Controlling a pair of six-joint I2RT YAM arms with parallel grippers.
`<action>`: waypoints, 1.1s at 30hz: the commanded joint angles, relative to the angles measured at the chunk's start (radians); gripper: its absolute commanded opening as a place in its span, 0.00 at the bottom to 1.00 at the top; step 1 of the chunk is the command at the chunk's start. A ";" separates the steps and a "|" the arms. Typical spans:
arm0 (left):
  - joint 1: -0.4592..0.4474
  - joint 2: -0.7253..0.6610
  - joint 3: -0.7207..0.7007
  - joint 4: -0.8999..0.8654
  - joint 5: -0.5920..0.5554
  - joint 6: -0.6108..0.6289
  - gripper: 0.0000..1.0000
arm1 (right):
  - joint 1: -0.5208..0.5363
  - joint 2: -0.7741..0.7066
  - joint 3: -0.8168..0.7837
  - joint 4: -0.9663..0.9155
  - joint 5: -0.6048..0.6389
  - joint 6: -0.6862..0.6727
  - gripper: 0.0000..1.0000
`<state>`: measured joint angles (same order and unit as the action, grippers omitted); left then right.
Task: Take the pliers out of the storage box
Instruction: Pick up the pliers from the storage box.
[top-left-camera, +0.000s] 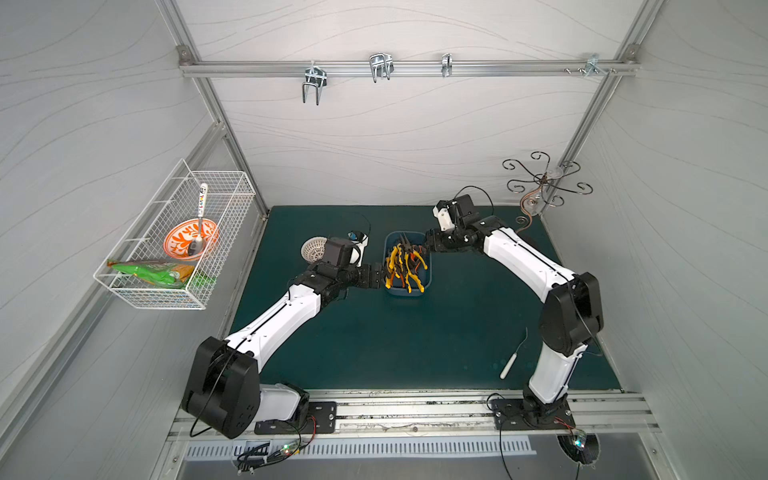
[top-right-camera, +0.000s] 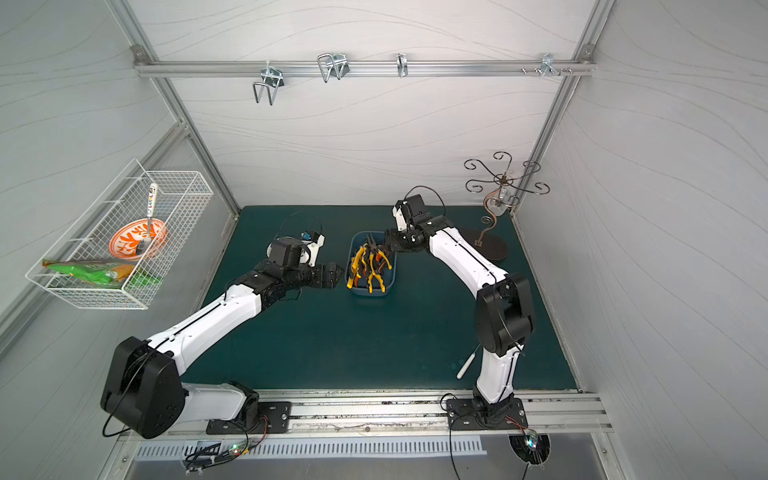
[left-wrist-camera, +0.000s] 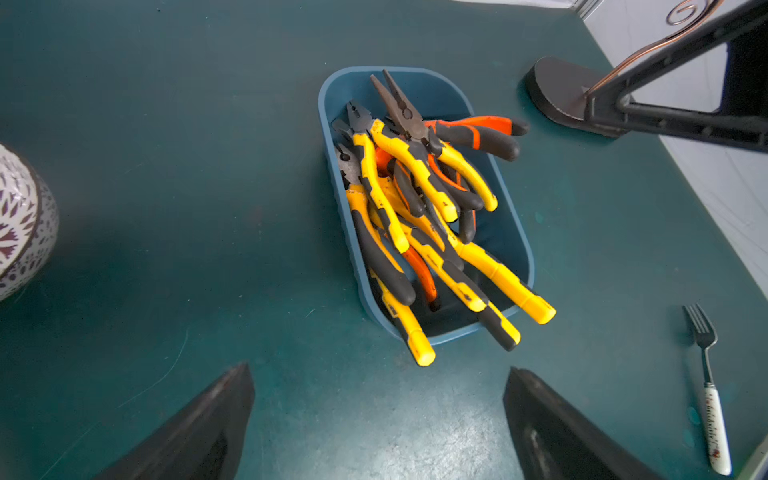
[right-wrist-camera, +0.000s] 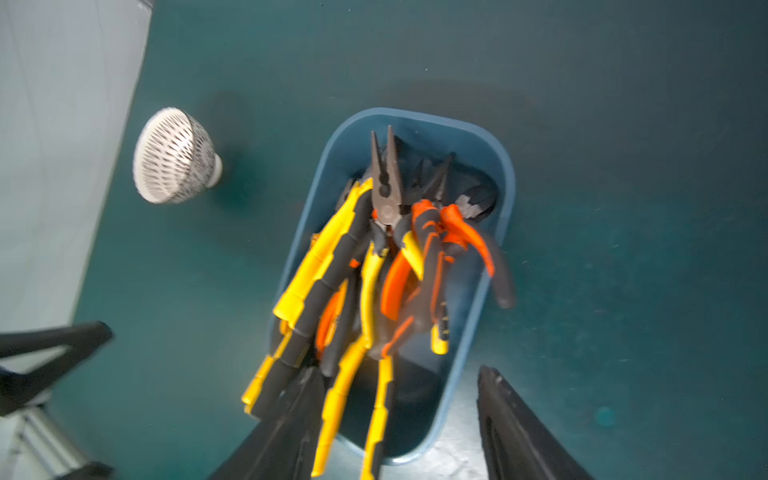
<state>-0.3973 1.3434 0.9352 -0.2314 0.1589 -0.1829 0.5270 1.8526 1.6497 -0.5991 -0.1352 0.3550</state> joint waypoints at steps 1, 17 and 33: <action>0.006 -0.017 0.016 0.031 -0.054 0.008 0.99 | 0.015 0.072 0.046 -0.039 -0.082 0.161 0.62; 0.009 0.005 0.031 0.032 -0.050 0.005 0.98 | 0.021 0.292 0.169 0.040 -0.349 0.409 0.43; 0.009 -0.029 0.033 -0.002 -0.087 0.026 0.98 | 0.019 0.445 0.307 0.007 -0.427 0.432 0.41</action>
<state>-0.3923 1.3365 0.9237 -0.2394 0.0887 -0.1757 0.5350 2.2463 1.9419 -0.5797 -0.5346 0.7803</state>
